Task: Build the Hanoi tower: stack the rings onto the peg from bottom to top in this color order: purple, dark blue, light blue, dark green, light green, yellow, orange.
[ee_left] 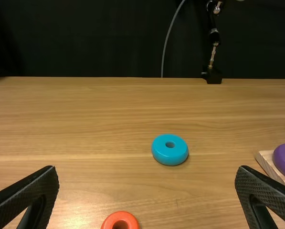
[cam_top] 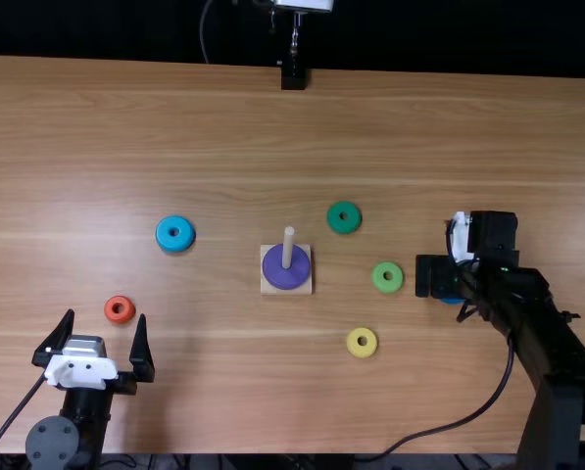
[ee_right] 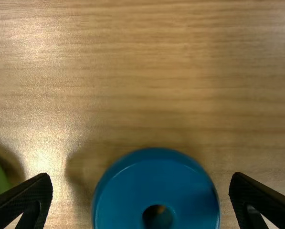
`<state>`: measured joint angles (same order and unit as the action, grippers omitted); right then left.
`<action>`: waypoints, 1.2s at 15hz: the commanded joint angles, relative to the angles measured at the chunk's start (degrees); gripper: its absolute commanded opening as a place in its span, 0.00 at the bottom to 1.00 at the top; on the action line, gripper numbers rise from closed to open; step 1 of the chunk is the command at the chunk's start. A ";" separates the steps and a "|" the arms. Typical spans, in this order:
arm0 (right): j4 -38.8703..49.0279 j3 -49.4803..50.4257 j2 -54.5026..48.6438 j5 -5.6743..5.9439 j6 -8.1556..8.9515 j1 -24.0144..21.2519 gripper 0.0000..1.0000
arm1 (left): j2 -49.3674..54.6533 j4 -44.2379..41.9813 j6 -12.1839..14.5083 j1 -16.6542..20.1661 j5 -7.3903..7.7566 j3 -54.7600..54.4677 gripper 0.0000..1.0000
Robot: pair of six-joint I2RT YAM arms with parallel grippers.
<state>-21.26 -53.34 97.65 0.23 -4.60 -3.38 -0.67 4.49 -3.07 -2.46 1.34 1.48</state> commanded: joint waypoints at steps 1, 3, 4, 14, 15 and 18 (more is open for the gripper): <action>-0.01 -1.59 1.85 0.61 0.38 0.04 1.00 | 0.67 0.04 0.33 0.61 0.45 -1.48 1.00; -2.33 -2.29 2.11 0.61 0.38 0.12 1.00 | 0.67 0.04 0.33 0.61 0.45 -1.48 1.00; -3.38 -2.47 2.29 0.51 0.38 0.12 1.00 | 0.67 -0.06 0.33 0.61 0.45 -1.48 1.00; -3.59 -3.00 2.46 0.61 0.07 0.21 0.00 | 0.67 -0.06 0.33 0.61 0.45 -1.48 1.00; -3.59 -3.00 2.46 0.61 -0.25 0.21 0.00 | 0.67 -0.06 0.33 0.61 0.45 -1.48 1.00; -3.59 -4.58 2.37 0.51 -0.36 0.21 0.00 | 0.67 -0.06 0.33 0.61 0.45 -1.48 1.00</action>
<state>-25.04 -55.27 99.48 0.23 -4.69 -3.38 -0.67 4.49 -3.05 -2.46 1.32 1.48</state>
